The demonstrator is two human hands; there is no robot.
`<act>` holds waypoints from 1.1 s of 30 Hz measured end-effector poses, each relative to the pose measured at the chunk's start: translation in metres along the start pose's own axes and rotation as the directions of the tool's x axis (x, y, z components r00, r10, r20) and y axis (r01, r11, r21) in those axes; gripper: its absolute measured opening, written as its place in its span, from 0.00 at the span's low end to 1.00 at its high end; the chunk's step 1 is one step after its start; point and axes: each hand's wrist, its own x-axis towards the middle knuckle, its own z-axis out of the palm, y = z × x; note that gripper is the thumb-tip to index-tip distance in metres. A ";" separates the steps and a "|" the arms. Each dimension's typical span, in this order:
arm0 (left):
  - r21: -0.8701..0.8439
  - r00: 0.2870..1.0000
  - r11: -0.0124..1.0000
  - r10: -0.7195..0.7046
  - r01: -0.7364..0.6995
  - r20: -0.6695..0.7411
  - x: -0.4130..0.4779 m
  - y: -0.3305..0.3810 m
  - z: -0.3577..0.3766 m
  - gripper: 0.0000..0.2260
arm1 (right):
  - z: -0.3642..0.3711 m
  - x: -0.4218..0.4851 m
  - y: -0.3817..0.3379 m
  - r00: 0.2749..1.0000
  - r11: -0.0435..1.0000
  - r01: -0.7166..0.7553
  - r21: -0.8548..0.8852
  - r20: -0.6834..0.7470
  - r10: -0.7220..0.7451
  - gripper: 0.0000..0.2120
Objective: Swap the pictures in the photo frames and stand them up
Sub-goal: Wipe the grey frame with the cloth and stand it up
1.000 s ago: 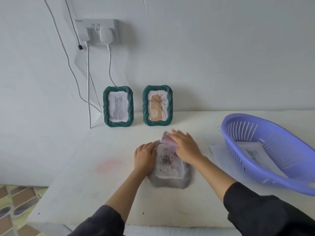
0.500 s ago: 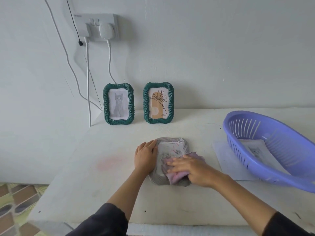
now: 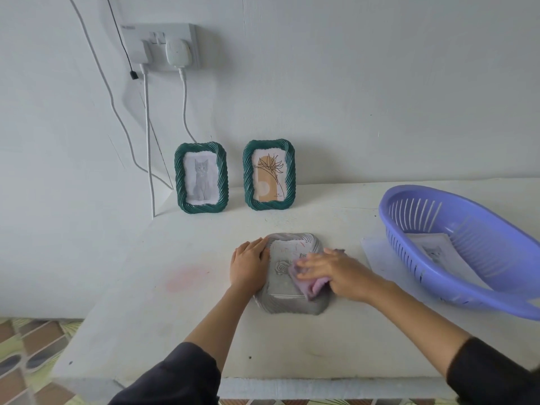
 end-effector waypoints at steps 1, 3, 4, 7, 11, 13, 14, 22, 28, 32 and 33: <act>0.002 1.000 1.000 0.000 0.000 0.002 0.000 0.000 0.000 0.18 | -0.003 0.009 0.006 0.998 0.998 -0.045 -0.037 -0.050 0.043 0.28; 0.005 1.000 1.000 0.002 -0.002 0.005 0.000 0.000 0.000 0.18 | -0.002 0.025 0.013 0.980 0.991 -0.124 -0.046 -0.160 0.115 0.27; 0.006 1.000 1.000 -0.001 0.001 0.007 0.000 0.000 0.000 0.18 | 0.001 0.032 0.014 0.969 0.988 -0.152 -0.019 -0.202 0.145 0.27; 0.003 1.000 1.000 -0.012 0.012 0.009 0.000 0.000 0.000 0.19 | 0.014 0.038 0.011 0.976 0.994 -0.107 0.030 -0.189 0.111 0.25; 0.001 1.000 1.000 -0.003 0.003 0.005 0.000 0.001 0.000 0.18 | 0.003 0.021 0.014 0.999 0.999 -0.008 0.042 -0.041 0.010 0.23; -0.002 1.000 1.000 -0.005 0.005 0.004 -0.001 0.002 -0.001 0.18 | -0.008 0.022 0.021 0.999 0.999 -0.044 -0.009 -0.020 0.043 0.26; -0.003 1.000 1.000 -0.007 0.007 0.002 -0.001 0.002 -0.001 0.18 | -0.010 0.026 0.023 0.997 0.997 -0.070 -0.040 -0.043 0.068 0.26; 0.006 1.000 1.000 0.001 0.000 -0.015 0.000 0.001 0.001 0.18 | 0.003 0.024 0.010 1.000 0.999 0.013 0.045 -0.028 -0.012 0.26; 0.012 1.000 1.000 -0.005 0.005 -0.019 0.001 0.000 0.002 0.18 | -0.004 0.041 0.014 0.985 0.994 -0.105 0.040 -0.134 0.110 0.23; 0.017 1.000 1.000 -0.005 0.005 -0.022 0.002 0.000 0.002 0.19 | 0.016 0.035 -0.009 0.992 0.993 -0.022 0.112 -0.125 0.036 0.27; 0.020 1.000 1.000 -0.004 0.005 -0.020 0.003 0.000 0.002 0.19 | 0.018 0.027 -0.012 0.995 0.991 0.014 0.130 -0.101 -0.001 0.28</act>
